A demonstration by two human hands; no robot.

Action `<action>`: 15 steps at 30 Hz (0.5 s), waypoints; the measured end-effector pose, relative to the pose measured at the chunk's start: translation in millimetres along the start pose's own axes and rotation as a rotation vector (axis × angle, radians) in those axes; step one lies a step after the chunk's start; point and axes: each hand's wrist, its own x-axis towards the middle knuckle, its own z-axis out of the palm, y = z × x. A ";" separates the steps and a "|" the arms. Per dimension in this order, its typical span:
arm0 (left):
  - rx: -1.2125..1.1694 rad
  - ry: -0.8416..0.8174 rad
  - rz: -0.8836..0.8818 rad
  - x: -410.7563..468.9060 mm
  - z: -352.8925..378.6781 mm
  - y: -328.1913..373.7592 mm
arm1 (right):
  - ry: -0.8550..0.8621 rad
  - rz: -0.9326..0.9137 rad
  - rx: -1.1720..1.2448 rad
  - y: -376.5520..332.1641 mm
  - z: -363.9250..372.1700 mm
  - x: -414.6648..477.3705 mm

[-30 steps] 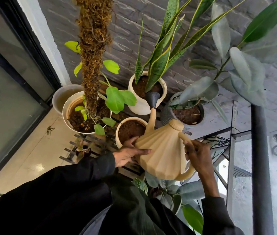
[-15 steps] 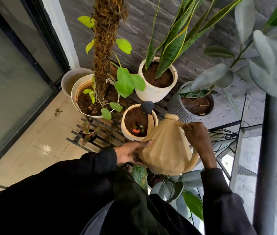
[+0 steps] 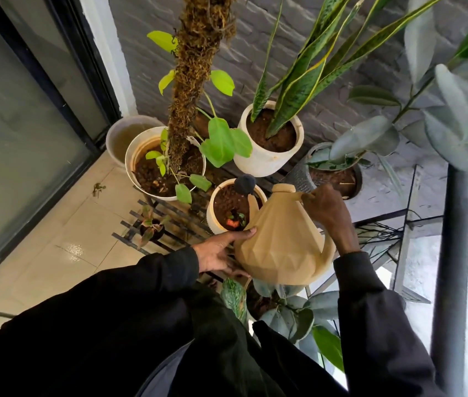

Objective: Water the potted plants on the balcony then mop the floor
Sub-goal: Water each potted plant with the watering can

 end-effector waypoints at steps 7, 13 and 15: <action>0.036 0.009 -0.001 -1.9 -11.1 9.1 | -0.014 0.025 -0.002 -7.7 2.8 4.3; 0.046 0.001 -0.027 -5.3 -18.5 18.9 | -0.011 0.058 -0.004 -17.6 4.0 2.7; 0.055 -0.008 -0.028 -6.0 -20.5 22.2 | -0.015 0.063 -0.004 -21.1 3.9 2.1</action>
